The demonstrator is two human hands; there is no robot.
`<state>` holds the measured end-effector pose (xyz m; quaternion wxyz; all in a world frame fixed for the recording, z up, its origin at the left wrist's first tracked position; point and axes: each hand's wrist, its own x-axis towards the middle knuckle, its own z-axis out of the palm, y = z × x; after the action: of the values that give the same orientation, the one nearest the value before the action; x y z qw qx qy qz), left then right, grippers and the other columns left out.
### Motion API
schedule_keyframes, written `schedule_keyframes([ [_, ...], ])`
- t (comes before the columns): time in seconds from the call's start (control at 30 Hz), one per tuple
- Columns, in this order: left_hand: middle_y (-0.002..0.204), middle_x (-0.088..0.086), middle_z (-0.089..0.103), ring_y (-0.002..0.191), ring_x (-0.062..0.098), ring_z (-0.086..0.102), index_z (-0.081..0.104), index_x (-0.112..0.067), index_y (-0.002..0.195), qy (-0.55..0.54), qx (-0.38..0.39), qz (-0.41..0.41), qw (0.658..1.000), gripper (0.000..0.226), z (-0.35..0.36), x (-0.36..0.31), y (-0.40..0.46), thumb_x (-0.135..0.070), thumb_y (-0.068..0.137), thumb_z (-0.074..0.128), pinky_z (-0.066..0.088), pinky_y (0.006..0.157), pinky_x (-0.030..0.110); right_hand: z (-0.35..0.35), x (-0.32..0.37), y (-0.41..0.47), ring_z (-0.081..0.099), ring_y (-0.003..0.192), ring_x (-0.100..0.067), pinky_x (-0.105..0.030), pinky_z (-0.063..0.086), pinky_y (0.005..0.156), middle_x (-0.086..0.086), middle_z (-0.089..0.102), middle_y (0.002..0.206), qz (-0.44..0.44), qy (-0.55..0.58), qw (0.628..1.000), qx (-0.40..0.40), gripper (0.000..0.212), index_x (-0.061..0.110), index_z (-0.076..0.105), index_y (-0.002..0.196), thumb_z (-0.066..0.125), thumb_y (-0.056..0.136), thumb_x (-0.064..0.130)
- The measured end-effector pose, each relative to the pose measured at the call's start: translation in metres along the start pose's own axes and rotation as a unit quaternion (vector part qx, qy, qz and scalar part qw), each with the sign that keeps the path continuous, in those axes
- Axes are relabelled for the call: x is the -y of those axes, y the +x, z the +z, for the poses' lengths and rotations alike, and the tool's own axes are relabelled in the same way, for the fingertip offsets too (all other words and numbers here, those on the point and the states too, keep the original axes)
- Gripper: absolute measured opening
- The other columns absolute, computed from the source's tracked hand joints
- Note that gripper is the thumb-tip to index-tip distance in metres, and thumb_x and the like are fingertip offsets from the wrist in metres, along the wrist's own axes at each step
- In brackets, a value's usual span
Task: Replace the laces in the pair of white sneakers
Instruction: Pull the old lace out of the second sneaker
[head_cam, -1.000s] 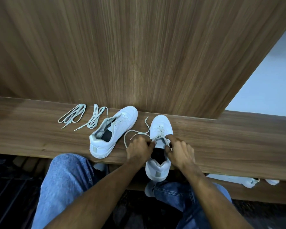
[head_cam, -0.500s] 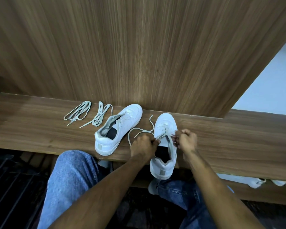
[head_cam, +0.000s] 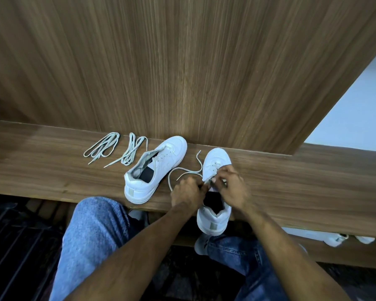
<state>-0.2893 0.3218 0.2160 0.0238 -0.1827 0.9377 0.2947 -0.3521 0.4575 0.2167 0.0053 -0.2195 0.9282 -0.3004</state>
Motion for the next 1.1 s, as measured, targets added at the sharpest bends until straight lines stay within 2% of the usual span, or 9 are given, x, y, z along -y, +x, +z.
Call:
schedule_keyframes([
  [0.1, 0.104, 0.007, 0.068, 0.1, 0.031, 0.062, 0.069, -0.023, 0.097, -0.013, 0.003, -0.012, 1.0, 0.036, 0.0, 0.0, 0.0, -0.054, 0.09, 0.053, 0.046, 0.077, 0.036, -0.006, -0.002, 0.002, 0.054, 0.088, -0.017, -0.019, 0.048, 0.085, -0.002, 0.049, 0.099, 0.118, 0.246, 0.95, -0.153, 0.014, 0.005, 0.064, 0.081, 0.057, 0.093, 0.007],
  [0.2, 0.102, 0.007, 0.068, 0.099, 0.031, 0.063, 0.069, -0.023, 0.096, -0.007, 0.0, -0.004, 1.0, 0.035, 0.001, -0.002, -0.001, -0.053, 0.091, 0.053, 0.046, 0.076, 0.035, -0.008, -0.009, -0.002, 0.051, 0.082, -0.016, -0.049, 0.047, 0.092, 0.001, 0.047, 0.093, 0.185, 0.276, 0.908, -0.256, 0.019, 0.011, 0.059, 0.074, 0.057, 0.092, 0.012],
  [0.27, 0.103, 0.007, 0.068, 0.099, 0.031, 0.062, 0.069, -0.023, 0.097, 0.001, -0.004, 0.003, 1.0, 0.033, 0.001, -0.004, -0.002, -0.05, 0.092, 0.052, 0.044, 0.076, 0.034, -0.006, -0.009, -0.01, 0.05, 0.082, -0.014, -0.045, 0.048, 0.088, -0.002, 0.048, 0.101, 0.155, 0.19, 0.939, -0.24, 0.005, 0.014, 0.06, 0.089, 0.058, 0.091, 0.009],
  [0.4, 0.105, 0.009, 0.068, 0.101, 0.032, 0.062, 0.069, -0.023, 0.101, 0.01, -0.006, 0.008, 1.0, 0.033, -0.001, -0.003, -0.003, -0.049, 0.093, 0.051, 0.046, 0.078, 0.035, -0.006, -0.003, -0.015, 0.052, 0.109, -0.018, -0.036, 0.048, 0.082, 0.001, 0.046, 0.127, 0.022, 0.015, 0.993, -0.113, 0.027, 0.022, 0.061, 0.113, 0.064, 0.086, 0.024],
  [0.53, 0.113, 0.012, 0.065, 0.106, 0.035, 0.06, 0.067, -0.021, 0.109, 0.037, -0.008, 0.01, 0.999, 0.036, -0.001, -0.007, -0.01, -0.047, 0.096, 0.046, 0.046, 0.082, 0.036, -0.002, 0.001, -0.009, 0.037, 0.129, -0.016, -0.036, 0.039, 0.096, 0.006, 0.045, 0.136, -0.055, -0.195, 0.979, 0.018, 0.026, 0.023, 0.063, 0.113, 0.054, 0.091, 0.033],
  [0.7, 0.113, 0.012, 0.064, 0.106, 0.034, 0.06, 0.068, -0.021, 0.11, 0.037, -0.009, -0.011, 0.999, 0.039, 0.0, -0.006, -0.011, -0.05, 0.094, 0.047, 0.046, 0.083, 0.036, 0.006, -0.01, 0.001, 0.055, 0.104, -0.01, -0.03, 0.044, 0.088, 0.009, 0.055, 0.104, 0.032, 0.129, 0.989, -0.061, 0.008, 0.013, 0.075, 0.082, 0.069, 0.086, 0.016],
  [0.83, 0.109, 0.011, 0.066, 0.103, 0.033, 0.061, 0.069, -0.022, 0.106, 0.029, -0.015, 0.0, 0.999, 0.031, -0.001, -0.009, -0.013, -0.044, 0.095, 0.049, 0.045, 0.078, 0.034, -0.004, 0.0, -0.007, 0.055, 0.088, -0.004, -0.023, 0.045, 0.087, 0.002, 0.053, 0.096, 0.121, 0.342, 0.916, -0.172, 0.021, 0.013, 0.069, 0.069, 0.067, 0.084, -0.001],
  [1.0, 0.102, 0.009, 0.068, 0.099, 0.033, 0.063, 0.07, -0.024, 0.1, 0.012, -0.021, -0.004, 1.0, 0.028, -0.002, -0.006, -0.01, -0.043, 0.094, 0.05, 0.047, 0.077, 0.035, -0.043, -0.009, 0.004, 0.054, 0.072, -0.013, -0.03, 0.042, 0.077, -0.001, 0.061, 0.072, 0.212, 0.51, 0.748, -0.368, 0.019, 0.023, 0.067, 0.051, 0.063, 0.067, 0.015],
  [1.1, 0.102, 0.009, 0.068, 0.098, 0.033, 0.063, 0.071, -0.024, 0.1, 0.02, -0.021, 0.006, 1.0, 0.028, -0.001, -0.008, -0.009, -0.042, 0.093, 0.051, 0.042, 0.072, 0.032, -0.059, -0.021, 0.006, 0.051, 0.075, -0.015, -0.033, 0.042, 0.076, -0.006, 0.058, 0.087, 0.195, 0.324, 0.856, -0.354, 0.012, 0.031, 0.069, 0.068, 0.06, 0.071, 0.024],
])
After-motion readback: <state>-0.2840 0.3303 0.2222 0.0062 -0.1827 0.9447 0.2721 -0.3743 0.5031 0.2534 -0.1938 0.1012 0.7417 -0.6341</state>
